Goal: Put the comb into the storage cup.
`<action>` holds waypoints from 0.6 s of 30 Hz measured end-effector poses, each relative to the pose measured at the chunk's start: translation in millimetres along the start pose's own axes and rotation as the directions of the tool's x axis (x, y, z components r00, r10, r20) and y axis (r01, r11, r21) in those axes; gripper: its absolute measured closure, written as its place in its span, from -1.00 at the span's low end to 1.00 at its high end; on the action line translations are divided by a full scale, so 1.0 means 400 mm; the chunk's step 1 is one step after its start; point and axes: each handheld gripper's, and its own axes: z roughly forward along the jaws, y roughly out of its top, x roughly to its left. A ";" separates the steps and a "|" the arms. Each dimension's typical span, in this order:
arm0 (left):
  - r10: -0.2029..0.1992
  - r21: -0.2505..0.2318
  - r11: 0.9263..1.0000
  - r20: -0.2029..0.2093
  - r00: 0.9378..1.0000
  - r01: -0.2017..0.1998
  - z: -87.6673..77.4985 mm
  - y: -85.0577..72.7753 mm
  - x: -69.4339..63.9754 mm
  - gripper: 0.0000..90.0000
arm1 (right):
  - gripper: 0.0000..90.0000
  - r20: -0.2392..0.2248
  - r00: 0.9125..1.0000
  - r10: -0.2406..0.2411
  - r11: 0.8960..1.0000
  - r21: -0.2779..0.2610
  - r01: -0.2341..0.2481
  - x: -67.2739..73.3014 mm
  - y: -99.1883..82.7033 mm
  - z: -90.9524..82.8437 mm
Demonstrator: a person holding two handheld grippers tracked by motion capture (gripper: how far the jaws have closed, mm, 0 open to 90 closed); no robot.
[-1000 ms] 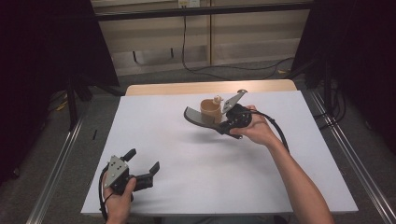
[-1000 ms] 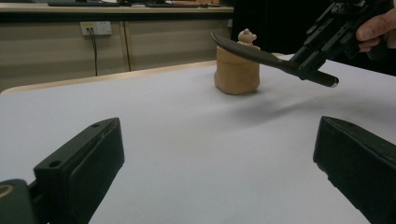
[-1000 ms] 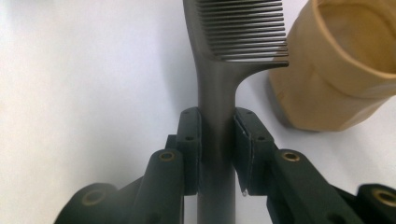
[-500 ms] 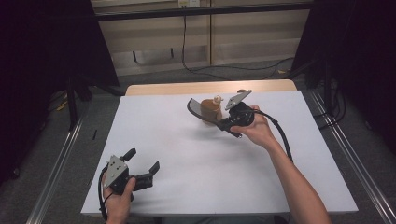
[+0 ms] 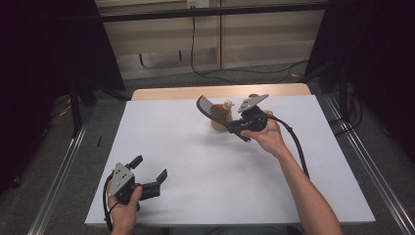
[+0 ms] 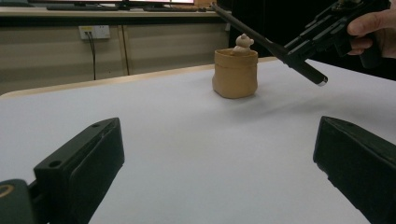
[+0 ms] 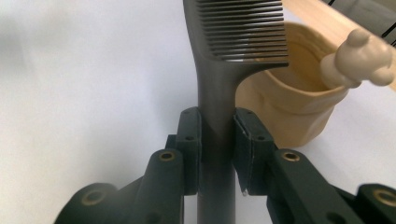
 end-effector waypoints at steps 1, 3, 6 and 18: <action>0.000 0.000 1.000 0.001 1.000 0.000 0.000 0.000 0.000 -0.95 | 0.63 0.003 1.000 0.007 1.000 -0.010 -0.007 0.001 0.000 -0.003; 0.001 0.000 1.000 0.000 1.000 -0.001 0.000 0.000 0.000 -0.95 | 0.63 0.008 1.000 0.014 0.999 -0.038 -0.014 0.001 0.001 -0.008; 0.000 -0.001 1.000 0.000 1.000 0.000 0.000 0.000 -0.001 -0.95 | 0.63 0.021 1.000 0.020 0.998 -0.067 -0.019 0.002 0.004 -0.014; -0.001 -0.002 1.000 -0.002 1.000 0.001 -0.002 0.000 0.001 -0.95 | 0.63 0.044 0.996 0.079 0.975 -0.214 -0.068 0.003 0.002 -0.024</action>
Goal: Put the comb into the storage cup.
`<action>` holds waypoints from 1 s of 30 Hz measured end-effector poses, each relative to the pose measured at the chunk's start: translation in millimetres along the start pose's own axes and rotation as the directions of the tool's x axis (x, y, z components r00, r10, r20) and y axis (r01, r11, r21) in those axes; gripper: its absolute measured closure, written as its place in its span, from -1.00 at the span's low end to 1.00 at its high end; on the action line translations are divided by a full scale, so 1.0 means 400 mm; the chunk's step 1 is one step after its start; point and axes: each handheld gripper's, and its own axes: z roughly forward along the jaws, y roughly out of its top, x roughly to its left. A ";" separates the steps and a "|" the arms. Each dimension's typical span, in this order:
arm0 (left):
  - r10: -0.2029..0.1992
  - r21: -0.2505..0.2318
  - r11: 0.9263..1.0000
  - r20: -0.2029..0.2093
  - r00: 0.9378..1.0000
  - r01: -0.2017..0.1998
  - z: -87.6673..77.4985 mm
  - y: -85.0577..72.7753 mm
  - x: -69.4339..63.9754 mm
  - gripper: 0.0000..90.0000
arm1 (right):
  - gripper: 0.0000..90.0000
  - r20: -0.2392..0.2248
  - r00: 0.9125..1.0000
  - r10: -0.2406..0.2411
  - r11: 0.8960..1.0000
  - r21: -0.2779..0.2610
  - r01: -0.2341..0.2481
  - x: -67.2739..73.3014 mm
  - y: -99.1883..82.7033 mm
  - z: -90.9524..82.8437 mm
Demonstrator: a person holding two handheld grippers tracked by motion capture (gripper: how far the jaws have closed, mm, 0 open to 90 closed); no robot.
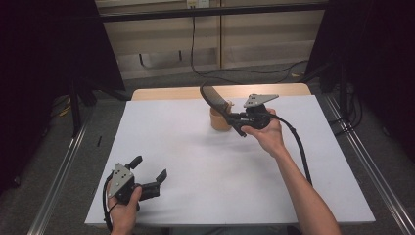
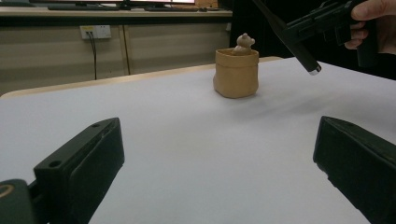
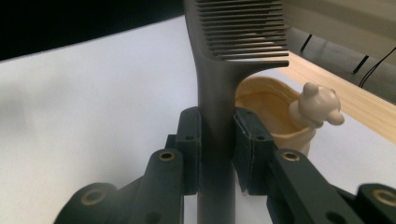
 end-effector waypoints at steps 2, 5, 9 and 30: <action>0.000 0.000 1.000 -0.001 1.000 0.000 0.000 0.000 0.000 -0.95 | 0.63 0.005 1.000 0.004 1.000 -0.024 -0.004 0.001 0.001 0.001; 0.002 0.000 1.000 0.002 1.000 -0.002 0.000 0.000 0.000 -0.95 | 0.63 0.009 1.000 0.014 0.998 -0.065 -0.014 0.001 0.002 0.002; 0.001 0.001 1.000 0.001 1.000 -0.001 0.000 0.000 0.001 -0.95 | 0.63 0.022 0.999 0.030 0.993 -0.115 -0.028 0.005 0.007 0.003; -0.003 0.000 1.000 0.003 1.000 0.003 0.001 -0.001 0.000 -0.95 | 0.63 0.021 0.998 0.060 0.953 -0.298 -0.051 -0.004 0.059 -0.018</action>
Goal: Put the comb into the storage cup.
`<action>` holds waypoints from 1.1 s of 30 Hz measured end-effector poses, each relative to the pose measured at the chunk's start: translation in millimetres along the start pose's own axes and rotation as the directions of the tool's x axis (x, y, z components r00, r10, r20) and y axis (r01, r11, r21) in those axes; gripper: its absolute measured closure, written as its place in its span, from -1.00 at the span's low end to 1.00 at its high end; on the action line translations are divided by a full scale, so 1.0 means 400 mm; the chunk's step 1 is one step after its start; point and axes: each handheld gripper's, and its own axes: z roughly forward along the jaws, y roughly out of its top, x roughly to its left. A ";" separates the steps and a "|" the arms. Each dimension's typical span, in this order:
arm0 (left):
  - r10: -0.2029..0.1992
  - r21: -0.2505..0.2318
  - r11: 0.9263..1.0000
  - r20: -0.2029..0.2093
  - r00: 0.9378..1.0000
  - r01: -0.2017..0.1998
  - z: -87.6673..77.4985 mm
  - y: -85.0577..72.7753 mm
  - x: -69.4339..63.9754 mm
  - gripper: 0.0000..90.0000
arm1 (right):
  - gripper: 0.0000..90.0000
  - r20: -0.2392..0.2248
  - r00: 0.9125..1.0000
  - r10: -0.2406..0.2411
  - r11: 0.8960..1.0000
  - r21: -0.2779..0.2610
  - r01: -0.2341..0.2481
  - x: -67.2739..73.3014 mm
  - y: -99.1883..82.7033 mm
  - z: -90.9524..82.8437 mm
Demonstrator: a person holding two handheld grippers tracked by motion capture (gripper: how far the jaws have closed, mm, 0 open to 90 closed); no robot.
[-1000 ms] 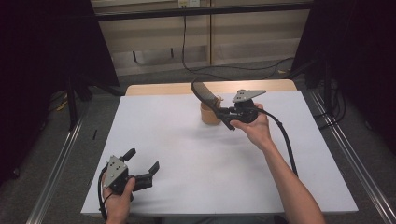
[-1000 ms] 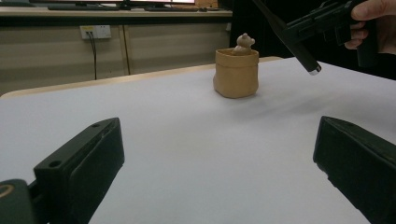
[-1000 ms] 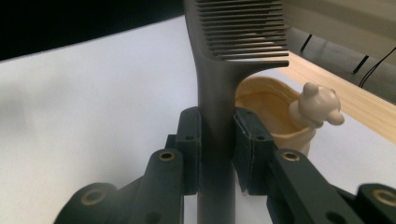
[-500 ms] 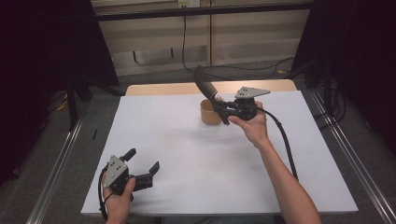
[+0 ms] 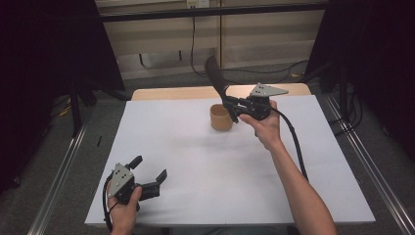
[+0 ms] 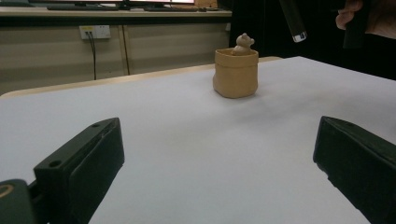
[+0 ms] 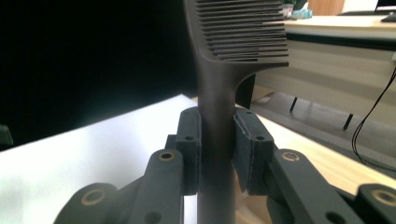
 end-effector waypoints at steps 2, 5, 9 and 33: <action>0.003 0.003 1.000 -0.001 1.000 -0.003 0.000 0.000 0.000 -0.95 | 0.63 0.002 1.000 0.000 1.000 -0.019 0.000 0.000 0.010 0.001; 0.009 0.008 1.000 -0.001 1.000 -0.009 0.001 0.000 0.001 -0.95 | 0.63 0.003 1.000 0.001 1.000 -0.031 -0.001 -0.002 0.023 0.010; 0.012 0.007 1.000 0.000 1.000 -0.012 0.001 -0.001 0.000 -0.95 | 0.63 0.002 1.000 0.010 0.999 -0.047 -0.010 -0.004 0.038 0.021; 0.005 0.005 1.000 0.003 1.000 -0.005 0.001 -0.001 0.002 -0.95 | 0.63 0.043 0.999 0.020 0.999 -0.039 -0.018 -0.039 0.058 0.072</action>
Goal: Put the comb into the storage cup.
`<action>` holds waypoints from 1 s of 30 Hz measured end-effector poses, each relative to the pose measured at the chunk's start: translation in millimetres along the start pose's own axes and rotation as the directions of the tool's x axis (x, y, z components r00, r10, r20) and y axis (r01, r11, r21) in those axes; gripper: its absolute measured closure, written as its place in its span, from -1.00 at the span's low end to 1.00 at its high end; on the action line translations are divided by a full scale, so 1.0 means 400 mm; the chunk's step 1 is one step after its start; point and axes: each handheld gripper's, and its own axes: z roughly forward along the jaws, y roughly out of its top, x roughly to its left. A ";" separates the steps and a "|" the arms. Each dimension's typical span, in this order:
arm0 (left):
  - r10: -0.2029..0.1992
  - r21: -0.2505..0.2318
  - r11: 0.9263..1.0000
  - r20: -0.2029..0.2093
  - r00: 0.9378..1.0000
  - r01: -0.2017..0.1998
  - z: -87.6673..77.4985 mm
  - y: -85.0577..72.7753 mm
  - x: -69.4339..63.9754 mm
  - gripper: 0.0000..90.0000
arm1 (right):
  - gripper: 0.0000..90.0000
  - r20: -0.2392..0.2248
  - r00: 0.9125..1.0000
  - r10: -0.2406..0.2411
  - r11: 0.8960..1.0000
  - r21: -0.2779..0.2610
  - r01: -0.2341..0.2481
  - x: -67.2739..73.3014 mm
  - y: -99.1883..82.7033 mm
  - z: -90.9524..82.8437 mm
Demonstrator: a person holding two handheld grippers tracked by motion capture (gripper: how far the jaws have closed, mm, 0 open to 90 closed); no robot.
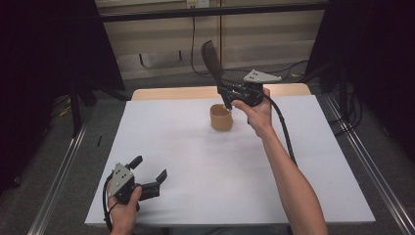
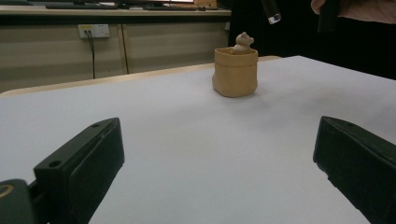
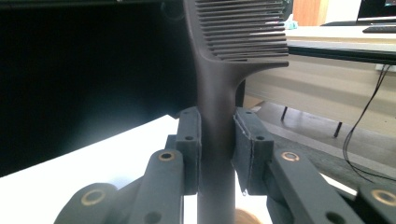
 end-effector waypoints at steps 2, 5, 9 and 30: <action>-0.001 -0.002 1.000 0.001 1.000 0.001 0.001 0.000 -0.001 -0.95 | 0.63 -0.001 1.000 -0.008 1.000 0.005 0.008 0.003 0.005 0.008; -0.006 -0.006 1.000 0.002 1.000 0.006 0.000 0.000 -0.002 -0.95 | 0.63 0.018 1.000 0.007 1.000 -0.014 -0.007 -0.007 0.010 0.019; -0.008 -0.003 1.000 0.001 1.000 0.008 0.000 -0.001 0.001 -0.95 | 0.63 0.033 0.999 0.018 1.000 -0.012 -0.017 -0.026 0.008 0.022; -0.007 0.003 1.000 0.008 1.000 0.007 0.001 -0.001 0.001 -0.95 | 0.63 0.052 0.998 -0.017 1.000 -0.017 0.018 -0.026 -0.064 0.087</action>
